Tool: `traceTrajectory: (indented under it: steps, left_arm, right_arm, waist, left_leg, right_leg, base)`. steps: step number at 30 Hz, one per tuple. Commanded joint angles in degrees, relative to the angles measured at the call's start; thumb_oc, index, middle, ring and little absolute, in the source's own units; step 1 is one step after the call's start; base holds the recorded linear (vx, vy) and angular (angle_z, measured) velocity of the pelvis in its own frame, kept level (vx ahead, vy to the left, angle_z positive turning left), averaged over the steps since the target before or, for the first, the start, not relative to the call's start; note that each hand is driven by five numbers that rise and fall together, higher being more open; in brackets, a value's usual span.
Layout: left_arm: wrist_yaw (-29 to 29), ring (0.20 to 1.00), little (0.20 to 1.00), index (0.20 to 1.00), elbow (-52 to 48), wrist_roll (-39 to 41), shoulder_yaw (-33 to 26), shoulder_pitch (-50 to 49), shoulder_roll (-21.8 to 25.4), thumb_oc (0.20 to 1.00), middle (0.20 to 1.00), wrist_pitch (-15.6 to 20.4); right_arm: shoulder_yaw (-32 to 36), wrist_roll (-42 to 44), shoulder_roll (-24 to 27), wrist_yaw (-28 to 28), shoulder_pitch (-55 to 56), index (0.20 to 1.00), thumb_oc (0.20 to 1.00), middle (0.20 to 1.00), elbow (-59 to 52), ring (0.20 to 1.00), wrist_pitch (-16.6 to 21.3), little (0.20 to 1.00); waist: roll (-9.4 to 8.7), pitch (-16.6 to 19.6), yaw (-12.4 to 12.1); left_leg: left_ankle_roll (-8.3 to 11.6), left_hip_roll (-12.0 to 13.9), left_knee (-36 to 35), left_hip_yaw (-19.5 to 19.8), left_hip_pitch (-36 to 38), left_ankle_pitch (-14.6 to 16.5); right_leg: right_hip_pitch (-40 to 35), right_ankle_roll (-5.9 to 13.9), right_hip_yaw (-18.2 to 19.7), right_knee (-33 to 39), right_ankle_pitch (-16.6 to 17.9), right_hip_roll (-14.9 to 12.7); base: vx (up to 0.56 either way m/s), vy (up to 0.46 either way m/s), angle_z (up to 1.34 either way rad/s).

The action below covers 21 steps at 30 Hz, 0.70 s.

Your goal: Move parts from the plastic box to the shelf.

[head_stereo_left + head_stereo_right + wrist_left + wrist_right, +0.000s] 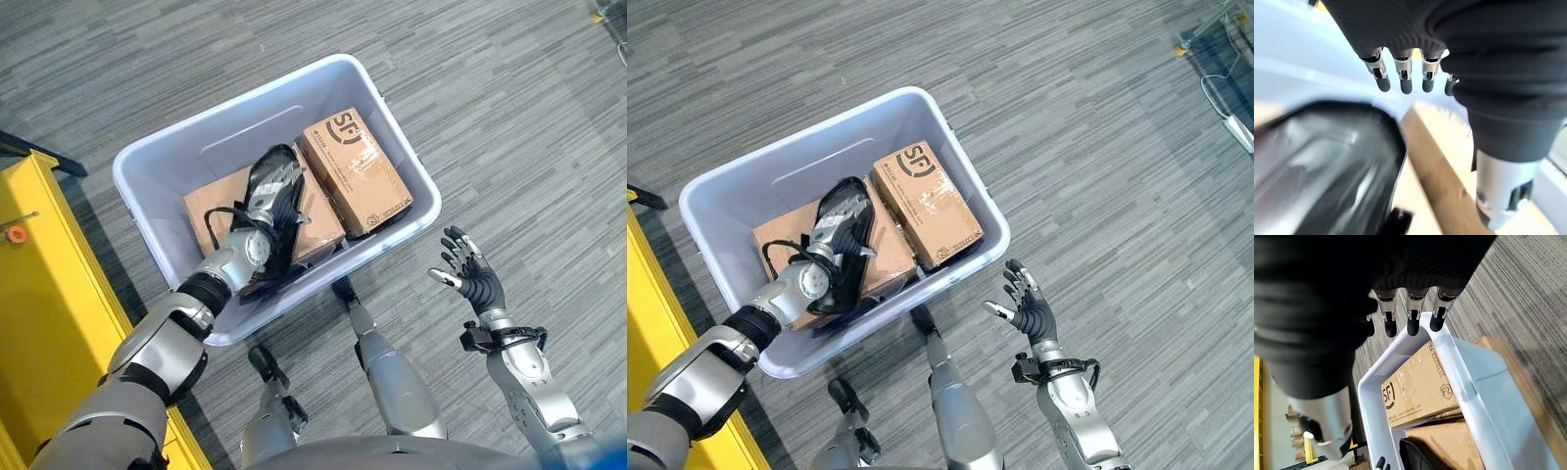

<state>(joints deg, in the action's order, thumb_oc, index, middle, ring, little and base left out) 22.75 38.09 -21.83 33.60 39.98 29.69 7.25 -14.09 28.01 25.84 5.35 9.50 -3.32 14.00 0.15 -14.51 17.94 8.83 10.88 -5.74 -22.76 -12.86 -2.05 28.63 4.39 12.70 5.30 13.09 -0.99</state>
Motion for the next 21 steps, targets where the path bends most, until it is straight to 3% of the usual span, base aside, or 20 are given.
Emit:
traceTrajectory:
  steps: [1, 4, 7, 21]
  left_arm:
    - [5.7, 1.000, 1.000, 1.000, -5.3, 2.3, -3.2, 1.2, 2.5, 1.000, 1.000, 4.5]
    - [9.5, 1.000, 1.000, 1.000, -19.4, 6.2, -10.9, -7.5, 4.0, 1.000, 1.000, 7.8]
    - [12.6, 1.000, 1.000, 1.000, -20.1, 4.9, -12.7, -10.3, 3.1, 1.000, 1.000, 6.7]
    - [18.3, 1.000, 1.000, 1.000, -0.8, 9.1, -13.5, -6.2, -5.5, 1.000, 1.000, 1.4]
  right_arm:
    - [5.8, 1.6, 2.4, 0.5, -0.4, 1.000, 1.000, 1.000, -4.6, 1.000, 5.2, 1.000]
    - [6.8, 0.9, 2.9, 1.9, 0.4, 1.000, 1.000, 1.000, -5.6, 1.000, 6.7, 1.000]
    - [6.2, 0.6, 3.5, 2.8, 0.0, 1.000, 1.000, 1.000, -6.0, 1.000, 7.0, 1.000]
    - [3.4, -0.5, 3.7, 5.5, -2.1, 1.000, 1.000, 1.000, -5.5, 1.000, 6.2, 1.000]
  waist:
    - [2.37, -4.1, 0.3]
    - [2.59, -4.0, -1.1]
    - [2.50, -4.0, -1.6]
    - [1.30, -4.4, -1.6]
  left_leg:
    - [0.60, 0.1, 0.7, 3.0, 3.2, -2.2]
    - [0.51, -0.1, 0.7, 3.8, 3.1, -2.3]
    - [0.42, -0.2, 0.7, 4.3, 3.0, -2.2]
    - [0.30, 0.0, 0.7, 4.1, 2.4, -2.5]
  right_leg:
    - [-6.7, 4.51, -4.6, -1.2, -8.8, -3.4]
    - [-7.2, 4.38, -5.2, -0.9, -9.0, -3.7]
    - [-7.5, 4.34, -5.6, -0.9, -9.1, -3.9]
    - [-6.8, 4.04, -5.4, -1.0, -8.7, -3.5]
  base:
    - [0.00, -0.015, 0.14]
    - [0.00, -0.027, 0.12]
    - [-0.01, -0.013, 0.16]
    - [0.00, -0.003, 0.03]
